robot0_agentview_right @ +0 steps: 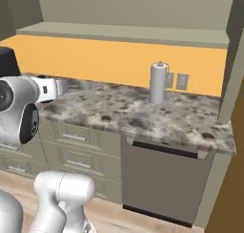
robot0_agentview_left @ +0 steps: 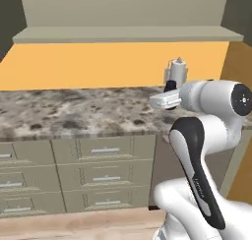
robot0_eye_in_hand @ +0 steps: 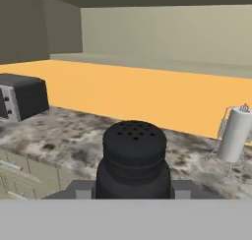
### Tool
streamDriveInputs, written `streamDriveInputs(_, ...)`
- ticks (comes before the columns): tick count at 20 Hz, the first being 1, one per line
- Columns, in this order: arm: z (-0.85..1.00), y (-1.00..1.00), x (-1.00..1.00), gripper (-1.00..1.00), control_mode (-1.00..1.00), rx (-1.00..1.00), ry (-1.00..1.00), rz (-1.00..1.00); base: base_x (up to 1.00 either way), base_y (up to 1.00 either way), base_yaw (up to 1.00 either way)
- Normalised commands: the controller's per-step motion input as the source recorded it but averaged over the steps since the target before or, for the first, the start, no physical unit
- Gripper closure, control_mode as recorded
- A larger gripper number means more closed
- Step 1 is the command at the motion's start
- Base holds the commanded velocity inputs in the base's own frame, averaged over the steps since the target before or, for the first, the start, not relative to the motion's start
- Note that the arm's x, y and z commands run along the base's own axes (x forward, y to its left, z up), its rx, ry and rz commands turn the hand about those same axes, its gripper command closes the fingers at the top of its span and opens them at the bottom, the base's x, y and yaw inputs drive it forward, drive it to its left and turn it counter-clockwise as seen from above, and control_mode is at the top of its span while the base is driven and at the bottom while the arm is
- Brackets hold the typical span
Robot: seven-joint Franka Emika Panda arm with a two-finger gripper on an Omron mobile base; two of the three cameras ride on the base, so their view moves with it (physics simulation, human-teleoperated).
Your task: Collect the turmeric, mayonnaise, and shaker from the cabinet and place them next to the stove.
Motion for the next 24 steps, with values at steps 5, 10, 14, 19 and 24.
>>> streamDriveInputs(5,0.0,0.0,0.0,1.0,1.0,0.0,0.0,0.0,-0.52,0.77,0.41)
streamDriveInputs(10,0.0,0.0,0.0,1.0,1.0,0.0,0.0,0.0,-0.4,0.75,0.44)
streamDriveInputs(14,0.0,0.0,0.0,1.0,1.0,0.0,0.0,0.0,-0.27,0.81,0.47)
streamDriveInputs(19,0.0,0.0,0.0,1.0,1.0,0.0,0.0,0.0,-0.12,0.81,0.51)
streamDriveInputs(24,0.0,0.0,0.0,1.0,1.0,0.0,0.0,0.0,0.35,0.52,0.49)
